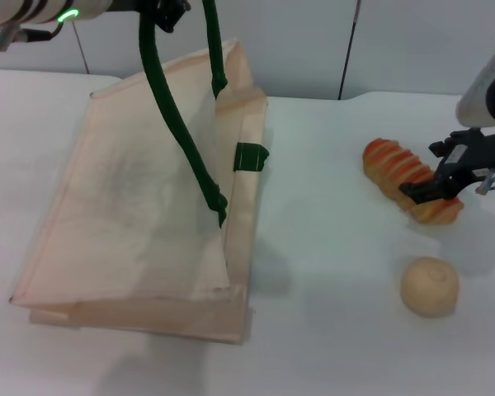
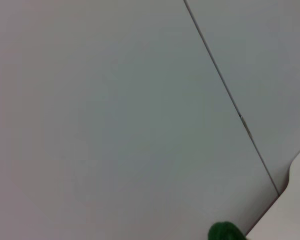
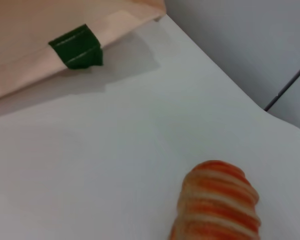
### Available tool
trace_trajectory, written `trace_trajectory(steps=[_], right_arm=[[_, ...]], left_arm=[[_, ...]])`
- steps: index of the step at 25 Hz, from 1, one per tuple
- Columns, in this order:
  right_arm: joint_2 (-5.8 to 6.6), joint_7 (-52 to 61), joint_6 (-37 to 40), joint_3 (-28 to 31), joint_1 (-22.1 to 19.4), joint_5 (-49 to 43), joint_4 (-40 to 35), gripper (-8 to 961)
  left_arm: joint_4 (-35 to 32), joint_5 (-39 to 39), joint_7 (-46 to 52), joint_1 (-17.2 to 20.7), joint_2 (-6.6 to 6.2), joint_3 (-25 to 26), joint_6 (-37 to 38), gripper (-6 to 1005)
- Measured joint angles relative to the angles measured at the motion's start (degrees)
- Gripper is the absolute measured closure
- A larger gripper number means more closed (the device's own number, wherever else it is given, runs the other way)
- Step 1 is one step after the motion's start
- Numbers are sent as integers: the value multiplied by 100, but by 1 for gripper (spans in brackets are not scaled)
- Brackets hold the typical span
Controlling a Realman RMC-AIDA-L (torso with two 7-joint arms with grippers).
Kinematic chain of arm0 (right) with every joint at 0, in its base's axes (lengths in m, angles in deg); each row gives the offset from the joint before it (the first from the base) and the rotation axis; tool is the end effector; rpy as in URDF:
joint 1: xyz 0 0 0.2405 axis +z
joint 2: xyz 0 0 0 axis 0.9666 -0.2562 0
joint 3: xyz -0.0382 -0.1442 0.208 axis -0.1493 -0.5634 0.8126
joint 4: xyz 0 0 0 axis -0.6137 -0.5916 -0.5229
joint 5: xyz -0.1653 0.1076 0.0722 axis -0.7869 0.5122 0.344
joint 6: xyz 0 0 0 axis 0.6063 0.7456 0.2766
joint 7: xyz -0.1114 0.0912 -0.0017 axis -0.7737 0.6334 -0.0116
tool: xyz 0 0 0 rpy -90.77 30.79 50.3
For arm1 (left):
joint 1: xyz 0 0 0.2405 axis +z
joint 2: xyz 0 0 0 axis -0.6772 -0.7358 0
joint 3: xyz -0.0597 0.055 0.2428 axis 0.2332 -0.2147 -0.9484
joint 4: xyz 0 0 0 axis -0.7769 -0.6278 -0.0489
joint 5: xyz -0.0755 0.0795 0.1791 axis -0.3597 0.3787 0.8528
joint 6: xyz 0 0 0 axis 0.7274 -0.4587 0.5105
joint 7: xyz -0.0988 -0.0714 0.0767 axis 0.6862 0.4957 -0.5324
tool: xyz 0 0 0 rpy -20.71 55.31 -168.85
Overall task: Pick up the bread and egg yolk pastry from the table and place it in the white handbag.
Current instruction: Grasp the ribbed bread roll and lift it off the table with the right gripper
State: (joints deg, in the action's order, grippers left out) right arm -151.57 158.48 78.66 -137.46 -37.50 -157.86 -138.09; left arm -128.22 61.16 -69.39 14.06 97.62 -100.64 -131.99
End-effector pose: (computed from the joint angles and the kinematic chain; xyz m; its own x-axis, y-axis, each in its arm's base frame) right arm 0.2306 0.4223 0.0016 0.9209 -0.3700 0.1231 -0.2379 -0.7832 -0.5745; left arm -0.0637 0.3591 0.0892 0.9709 0.2335 0.0534 0.1628 -0.4800 -0.8620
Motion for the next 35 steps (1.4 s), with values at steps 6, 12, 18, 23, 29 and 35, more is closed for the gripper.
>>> trace_trajectory(steps=[6, 12, 18, 23, 29, 35], right_arm=[[-8, -223, -23, 115, 35, 68, 144, 98], [-4, -429, -78, 117, 110, 258, 413, 102], [-1, -688, -82, 378, 244, 290, 712, 106], [0, -837, -93, 576, 318, 290, 819, 110], [0, -913, -179, 615, 336, 290, 902, 114], [0, -994, -365, 634, 416, 290, 1162, 118]], left_arm=[[-1, -9, 0, 0, 0, 0, 0, 876], [0, -17, 0, 0, 0, 0, 0, 876], [3, -18, 0, 0, 6, 0, 0, 876], [7, -18, 0, 0, 9, 0, 0, 876], [8, -26, 0, -7, 9, -11, 0, 876], [8, -26, 3, -9, 9, -70, 0, 876]])
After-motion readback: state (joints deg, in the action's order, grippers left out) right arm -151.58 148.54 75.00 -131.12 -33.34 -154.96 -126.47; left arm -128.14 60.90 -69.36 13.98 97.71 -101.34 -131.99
